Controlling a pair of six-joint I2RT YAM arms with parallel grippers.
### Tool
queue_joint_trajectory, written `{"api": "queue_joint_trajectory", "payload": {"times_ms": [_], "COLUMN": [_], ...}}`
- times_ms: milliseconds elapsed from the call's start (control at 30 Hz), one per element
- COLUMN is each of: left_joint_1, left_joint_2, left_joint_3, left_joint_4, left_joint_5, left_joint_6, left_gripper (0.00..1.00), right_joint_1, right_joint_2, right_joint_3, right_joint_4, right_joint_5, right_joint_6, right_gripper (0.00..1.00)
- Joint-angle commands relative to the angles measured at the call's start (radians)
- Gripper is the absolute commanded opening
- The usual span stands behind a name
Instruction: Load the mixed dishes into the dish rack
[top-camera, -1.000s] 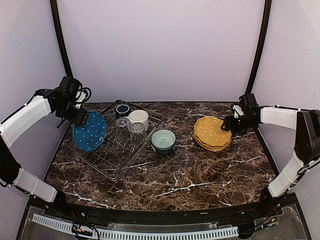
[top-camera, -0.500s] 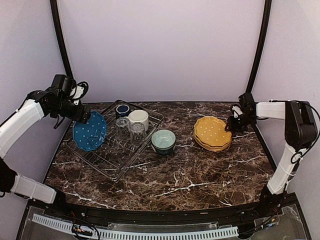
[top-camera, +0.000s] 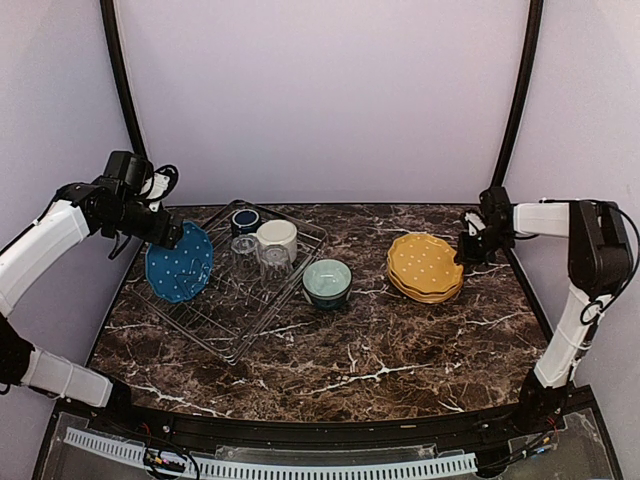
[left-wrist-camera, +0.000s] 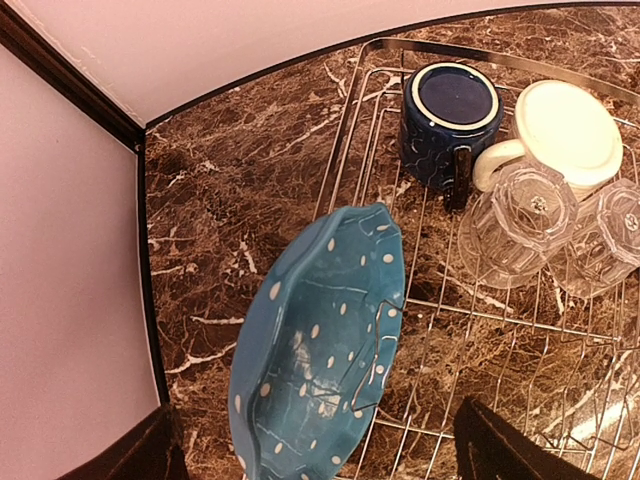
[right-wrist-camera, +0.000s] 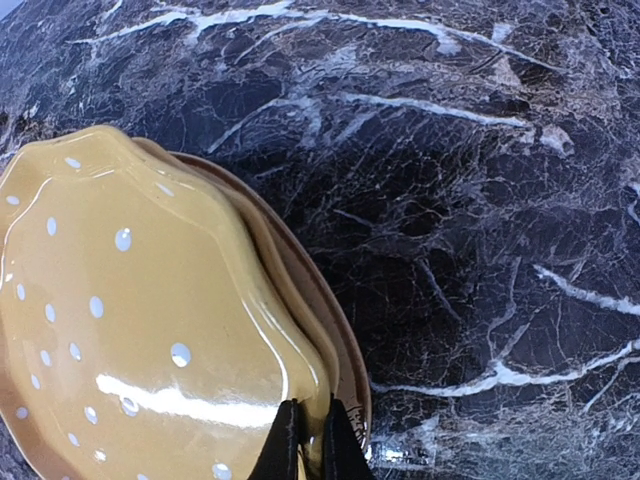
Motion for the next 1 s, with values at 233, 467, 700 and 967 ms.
{"api": "queue_joint_trajectory", "payload": {"times_ms": [233, 467, 700, 967], "left_joint_1": [0.003, 0.003, 0.004, 0.004], "left_joint_2": [-0.007, -0.012, -0.016, -0.014], "left_joint_3": [-0.019, -0.022, -0.026, -0.031], "left_joint_4": [0.003, 0.005, 0.004, 0.007], "left_joint_5": [0.017, 0.016, 0.02, 0.02], "left_joint_6": [-0.009, -0.008, -0.008, -0.007], "left_gripper": [0.93, 0.93, 0.93, 0.93], "right_joint_1": [0.005, -0.017, -0.035, -0.043], "right_joint_2": [-0.098, -0.103, -0.074, -0.022], "right_joint_3": [0.014, -0.028, -0.064, -0.075], "right_joint_4": [-0.077, -0.09, -0.048, 0.006], "right_joint_5": [0.052, 0.071, 0.01, -0.094], "right_joint_6": [-0.013, -0.01, -0.001, 0.016], "right_gripper": [0.0, 0.0, 0.01, 0.09]}}
